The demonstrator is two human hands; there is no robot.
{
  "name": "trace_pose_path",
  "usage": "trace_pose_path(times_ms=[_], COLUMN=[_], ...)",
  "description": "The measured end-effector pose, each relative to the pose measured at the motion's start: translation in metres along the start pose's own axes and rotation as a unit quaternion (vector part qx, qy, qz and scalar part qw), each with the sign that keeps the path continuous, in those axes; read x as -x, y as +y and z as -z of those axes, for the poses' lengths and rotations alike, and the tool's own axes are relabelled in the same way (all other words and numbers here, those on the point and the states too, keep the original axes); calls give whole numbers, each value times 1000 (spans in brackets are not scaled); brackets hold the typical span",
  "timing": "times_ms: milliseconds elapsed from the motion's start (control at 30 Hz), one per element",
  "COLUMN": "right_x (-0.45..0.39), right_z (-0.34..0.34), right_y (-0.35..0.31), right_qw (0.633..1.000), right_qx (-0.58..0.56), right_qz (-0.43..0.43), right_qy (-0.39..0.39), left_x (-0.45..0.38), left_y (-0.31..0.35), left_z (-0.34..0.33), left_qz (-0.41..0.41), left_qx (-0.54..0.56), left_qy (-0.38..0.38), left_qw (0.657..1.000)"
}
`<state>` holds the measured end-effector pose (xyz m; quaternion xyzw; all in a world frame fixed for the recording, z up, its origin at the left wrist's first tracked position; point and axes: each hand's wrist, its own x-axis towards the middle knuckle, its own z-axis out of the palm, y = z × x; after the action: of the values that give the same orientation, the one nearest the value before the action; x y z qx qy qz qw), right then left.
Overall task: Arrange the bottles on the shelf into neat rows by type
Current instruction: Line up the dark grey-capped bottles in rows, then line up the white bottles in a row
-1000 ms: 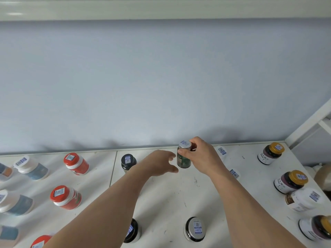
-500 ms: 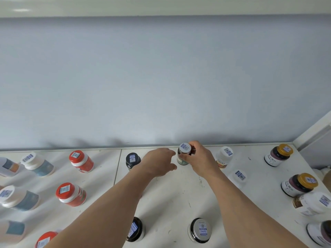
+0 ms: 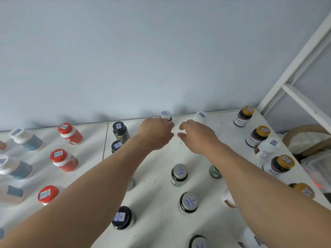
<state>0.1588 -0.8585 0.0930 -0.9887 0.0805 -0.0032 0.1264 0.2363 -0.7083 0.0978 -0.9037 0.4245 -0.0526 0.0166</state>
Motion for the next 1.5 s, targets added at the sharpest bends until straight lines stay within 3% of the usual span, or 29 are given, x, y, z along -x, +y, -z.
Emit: trace_pose_path(times_ms=[333, 733, 1000, 1100, 1267, 1500], right_x=[109, 269, 326, 333, 336, 337], right_z=[37, 46, -22, -45, -70, -89], right_y=[51, 134, 177, 182, 188, 190], right_qw=[993, 983, 987, 991, 993, 988], right_qx=[31, -147, -148, -93, -83, -96], right_qz=[90, 85, 58, 70, 79, 88], right_qy=[69, 69, -31, -69, 9, 81], left_x=[62, 155, 194, 206, 217, 219], left_y=[119, 280, 316, 324, 335, 343], left_z=[41, 42, -6, -31, -74, -101], left_qz=[82, 181, 246, 225, 210, 206], left_qx=[-32, 80, 209, 230, 201, 160], left_qy=[17, 17, 20, 22, 2, 81], left_qw=[996, 980, 946, 947, 957, 962])
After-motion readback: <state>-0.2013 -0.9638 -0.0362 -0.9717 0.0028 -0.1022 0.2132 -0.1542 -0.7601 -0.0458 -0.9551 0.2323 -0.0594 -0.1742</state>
